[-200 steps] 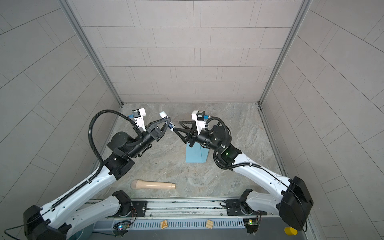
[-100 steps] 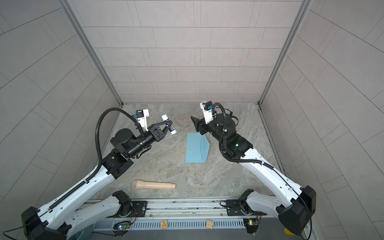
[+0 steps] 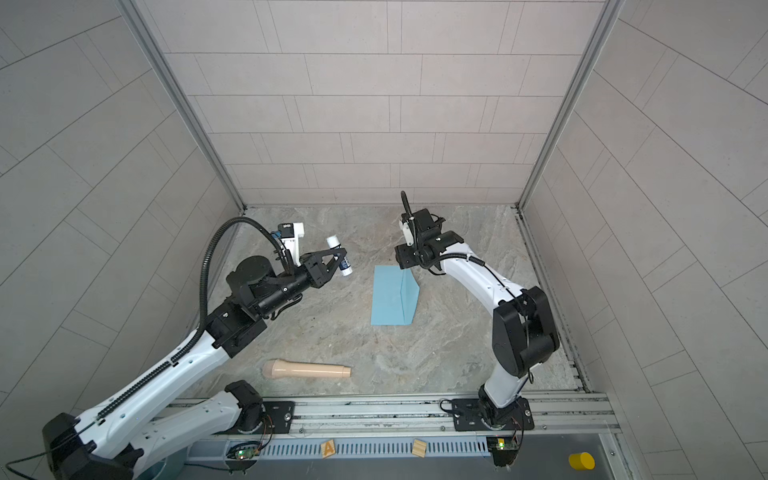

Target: Place the letter into the envelope and seal it

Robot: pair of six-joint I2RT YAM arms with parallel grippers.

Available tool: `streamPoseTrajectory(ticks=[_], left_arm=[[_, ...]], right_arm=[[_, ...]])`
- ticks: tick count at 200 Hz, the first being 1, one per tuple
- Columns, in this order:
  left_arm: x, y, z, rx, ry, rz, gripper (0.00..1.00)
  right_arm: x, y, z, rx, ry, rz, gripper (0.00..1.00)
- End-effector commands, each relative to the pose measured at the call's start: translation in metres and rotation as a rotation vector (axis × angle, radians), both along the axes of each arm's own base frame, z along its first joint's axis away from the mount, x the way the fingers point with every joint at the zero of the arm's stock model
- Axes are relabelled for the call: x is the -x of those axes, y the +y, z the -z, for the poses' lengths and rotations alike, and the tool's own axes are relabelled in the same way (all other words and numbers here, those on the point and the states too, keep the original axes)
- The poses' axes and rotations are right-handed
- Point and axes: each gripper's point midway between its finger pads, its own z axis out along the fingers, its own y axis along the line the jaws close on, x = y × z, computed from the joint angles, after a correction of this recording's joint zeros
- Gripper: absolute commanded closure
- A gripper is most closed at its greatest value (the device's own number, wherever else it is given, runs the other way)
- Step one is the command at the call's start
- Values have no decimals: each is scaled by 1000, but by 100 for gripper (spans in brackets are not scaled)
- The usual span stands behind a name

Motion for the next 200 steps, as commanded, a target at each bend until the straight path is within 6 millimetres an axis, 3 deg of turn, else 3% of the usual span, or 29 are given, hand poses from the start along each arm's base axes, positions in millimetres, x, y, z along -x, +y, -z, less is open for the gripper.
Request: streamPoseTrajectory(ticks=[1,53,85,132,171,200], left_arm=[[7,1,-22,13,-59,13,100],[7,3,-17,8,-52,7,100],[9,5,-15,-20,-70,1,100],[10,9,-13,-31,-74,-9,100],[9,8,-10,-35,-68,-9,100],[10,9,-10,-33,-70,-7,100]], right_arm=[[-5,-3,10,-1,68,29,36],[-24,-4,68,16,258,84,43],[-29,-10,91,38,293,118,50],[-30,-13,111,42,326,141,59],[-26,-9,122,11,366,154,76],[-24,-12,128,13,377,169,80]])
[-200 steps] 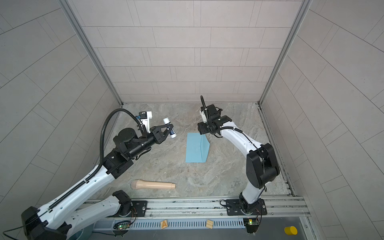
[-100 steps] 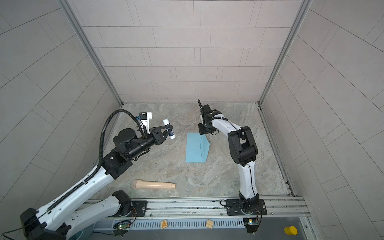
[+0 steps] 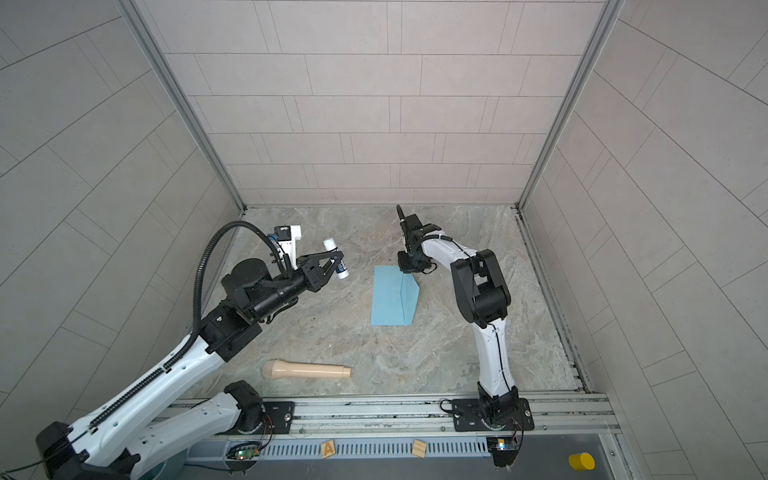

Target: Place the letter into the envelope and seal it

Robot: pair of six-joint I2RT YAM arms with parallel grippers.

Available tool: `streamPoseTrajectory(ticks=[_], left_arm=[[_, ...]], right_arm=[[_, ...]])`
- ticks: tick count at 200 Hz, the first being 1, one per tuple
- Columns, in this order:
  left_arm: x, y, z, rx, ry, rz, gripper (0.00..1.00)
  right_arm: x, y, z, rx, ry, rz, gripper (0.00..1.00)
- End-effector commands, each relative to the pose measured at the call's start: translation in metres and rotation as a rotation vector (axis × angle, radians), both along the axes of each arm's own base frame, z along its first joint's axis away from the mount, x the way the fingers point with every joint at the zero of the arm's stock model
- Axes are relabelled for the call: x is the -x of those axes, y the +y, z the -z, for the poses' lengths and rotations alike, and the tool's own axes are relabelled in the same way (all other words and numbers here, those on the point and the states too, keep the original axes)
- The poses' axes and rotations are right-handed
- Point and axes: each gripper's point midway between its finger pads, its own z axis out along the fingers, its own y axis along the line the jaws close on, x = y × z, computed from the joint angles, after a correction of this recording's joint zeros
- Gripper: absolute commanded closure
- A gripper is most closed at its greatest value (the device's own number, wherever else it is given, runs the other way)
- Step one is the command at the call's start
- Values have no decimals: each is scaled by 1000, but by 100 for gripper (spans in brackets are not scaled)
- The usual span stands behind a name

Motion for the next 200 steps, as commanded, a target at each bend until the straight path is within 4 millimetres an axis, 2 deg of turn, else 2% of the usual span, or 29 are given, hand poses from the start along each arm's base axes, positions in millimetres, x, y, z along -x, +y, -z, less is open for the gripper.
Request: streamPoseTrajectory(ticks=[1,18,50,66,99,128,145,165,180,200], left_arm=[[4,2,-10,8,-41,2,100],[5,3,-9,8,-41,0,100],[5,3,-9,9,-39,-3,100],[6,4,-9,11,-39,-3,100],[5,4,-9,13,-38,-6,100],[6,4,-10,17,-38,-3,100],[6,4,-10,18,-39,-4,100],[7,5,-10,22,-39,-5,100],[7,5,-11,24,-40,-6,100],[7,6,-11,28,-41,-7,100]], right_arm=[[4,-6,9,3,32,31,80],[5,-6,10,-4,36,31,85],[6,-5,5,-43,34,67,100],[4,-3,-5,-90,13,108,100],[-6,0,-41,-251,-98,245,100],[-14,0,-84,-460,-238,422,100],[-14,-7,-109,-593,-333,561,100],[-8,-25,-126,-748,-433,757,100],[1,-39,-132,-817,-478,875,100],[18,-52,-135,-826,-522,995,100]])
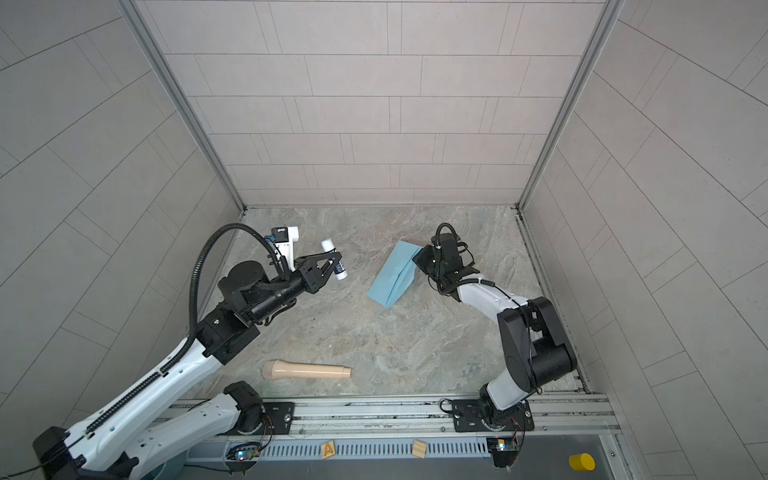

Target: Place the letter into the envelope and seal it

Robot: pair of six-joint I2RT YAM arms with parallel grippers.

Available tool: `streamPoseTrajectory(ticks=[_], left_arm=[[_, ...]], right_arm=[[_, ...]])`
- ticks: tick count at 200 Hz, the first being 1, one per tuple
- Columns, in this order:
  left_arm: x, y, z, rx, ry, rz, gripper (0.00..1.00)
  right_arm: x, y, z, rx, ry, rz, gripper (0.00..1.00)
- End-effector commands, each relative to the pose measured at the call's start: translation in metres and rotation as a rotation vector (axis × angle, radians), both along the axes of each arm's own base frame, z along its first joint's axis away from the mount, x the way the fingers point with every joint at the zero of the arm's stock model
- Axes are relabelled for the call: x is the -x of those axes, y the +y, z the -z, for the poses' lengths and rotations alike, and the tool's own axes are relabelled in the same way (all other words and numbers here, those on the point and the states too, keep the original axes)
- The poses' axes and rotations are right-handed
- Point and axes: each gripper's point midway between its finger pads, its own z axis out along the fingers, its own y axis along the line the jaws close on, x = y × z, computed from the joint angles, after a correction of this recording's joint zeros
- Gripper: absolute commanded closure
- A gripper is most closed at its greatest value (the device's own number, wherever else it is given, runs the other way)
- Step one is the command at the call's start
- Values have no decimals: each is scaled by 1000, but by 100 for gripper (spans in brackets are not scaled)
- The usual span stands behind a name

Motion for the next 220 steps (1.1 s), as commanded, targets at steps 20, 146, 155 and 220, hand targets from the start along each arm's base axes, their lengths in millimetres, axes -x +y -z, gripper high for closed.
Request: streamPoseTrajectory(ticks=[20,146,155,220], left_arm=[[3,2,-8,26,-29,-2,100],[-1,-4,-4,31,-20,10,100],[-1,-4,-4,30,-19,11,100],[-3,-6,-1,26,-13,10,100]], right_arm=[[20,-30,-29,-184,-131,374,100],[97,-34,45,-317,-108,704,100],[98,-31,46,-318,-104,700,100],[115,-18,67,-289,-16,682,83]])
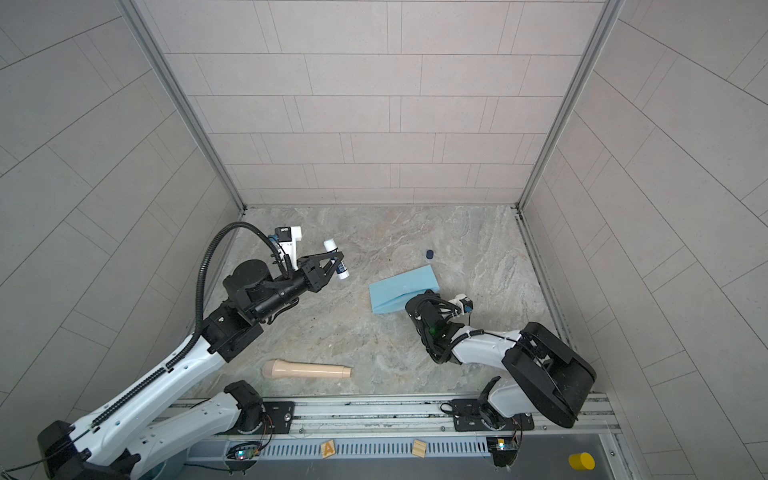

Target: Place the letter into the envelope and seal it

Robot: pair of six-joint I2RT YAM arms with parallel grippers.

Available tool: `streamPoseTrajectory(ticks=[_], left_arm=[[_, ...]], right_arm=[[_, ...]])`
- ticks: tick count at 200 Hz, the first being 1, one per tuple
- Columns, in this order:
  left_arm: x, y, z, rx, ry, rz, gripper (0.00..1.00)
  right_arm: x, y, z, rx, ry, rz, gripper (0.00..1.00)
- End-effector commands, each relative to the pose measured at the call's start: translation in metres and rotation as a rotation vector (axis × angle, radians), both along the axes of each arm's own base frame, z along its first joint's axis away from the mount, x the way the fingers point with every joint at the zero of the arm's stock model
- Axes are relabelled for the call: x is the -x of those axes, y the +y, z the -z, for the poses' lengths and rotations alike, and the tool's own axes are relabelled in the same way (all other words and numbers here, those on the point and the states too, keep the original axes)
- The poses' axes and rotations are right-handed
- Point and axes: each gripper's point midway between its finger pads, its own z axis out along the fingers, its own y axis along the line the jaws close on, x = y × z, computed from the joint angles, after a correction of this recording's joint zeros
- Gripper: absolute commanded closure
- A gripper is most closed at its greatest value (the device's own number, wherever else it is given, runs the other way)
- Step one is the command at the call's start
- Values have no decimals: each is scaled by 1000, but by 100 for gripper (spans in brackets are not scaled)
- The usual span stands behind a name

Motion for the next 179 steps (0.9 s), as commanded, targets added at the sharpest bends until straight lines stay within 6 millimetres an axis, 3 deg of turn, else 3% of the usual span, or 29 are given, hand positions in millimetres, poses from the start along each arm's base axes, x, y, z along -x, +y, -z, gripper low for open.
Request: streamPoseTrajectory(ticks=[1,44,76,103,121,140,179], left_arm=[[2,-2,-9,27,-31,12,100],[0,-3,-7,24,-27,11,100],[1,-3,-8,27,-31,11,100],[0,-4,-11,76,-2,10,100],[0,-7,-17,122,17,23,100],[0,-11,-21,175,53,44,100],[-3,-15,-21,265,142,51,100]], right_arm=[[7,-1,10,-86,38,50,82],[22,0,15,-41,113,-24,59],[36,-18,1,123,122,-96,45],[25,-18,-47,361,-20,-230,33],[15,8,-100,575,-219,-420,28],[19,42,-145,774,-409,-633,21],[38,78,-195,1094,-607,-897,16]])
